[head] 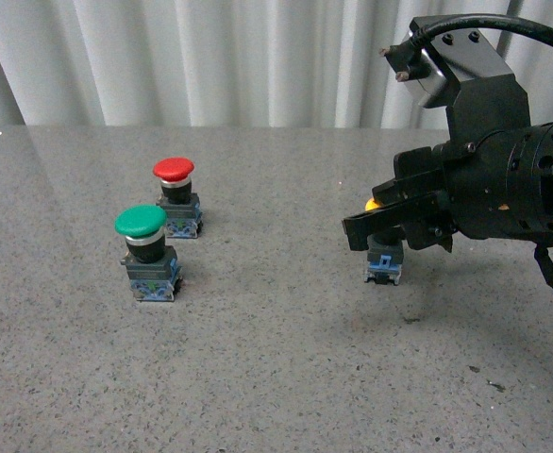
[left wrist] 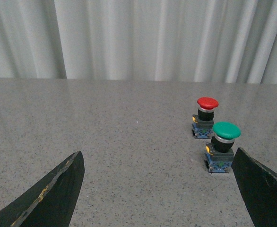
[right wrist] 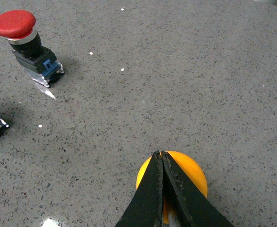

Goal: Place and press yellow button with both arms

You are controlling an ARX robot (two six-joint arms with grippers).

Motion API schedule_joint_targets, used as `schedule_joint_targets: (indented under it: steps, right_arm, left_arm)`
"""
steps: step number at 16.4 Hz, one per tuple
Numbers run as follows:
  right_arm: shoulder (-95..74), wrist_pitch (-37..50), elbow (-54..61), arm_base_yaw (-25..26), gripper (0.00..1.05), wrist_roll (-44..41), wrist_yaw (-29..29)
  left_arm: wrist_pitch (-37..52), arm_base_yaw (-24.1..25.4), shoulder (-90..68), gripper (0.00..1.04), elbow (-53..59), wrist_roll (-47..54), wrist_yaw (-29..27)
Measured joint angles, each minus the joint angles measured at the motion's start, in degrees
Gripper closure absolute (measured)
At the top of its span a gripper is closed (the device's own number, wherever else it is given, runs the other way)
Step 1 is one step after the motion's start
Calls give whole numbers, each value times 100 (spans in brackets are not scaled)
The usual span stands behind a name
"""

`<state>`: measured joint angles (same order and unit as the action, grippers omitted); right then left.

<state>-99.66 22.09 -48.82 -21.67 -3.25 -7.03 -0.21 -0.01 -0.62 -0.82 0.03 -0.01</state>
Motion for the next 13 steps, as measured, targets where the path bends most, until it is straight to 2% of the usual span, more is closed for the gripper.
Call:
schedule_joint_targets:
  steps: [13]
  right_arm:
    - [1362,243,302,-42,103,817,-540]
  left_arm:
    - [0,0,0,7,0,-2,-2]
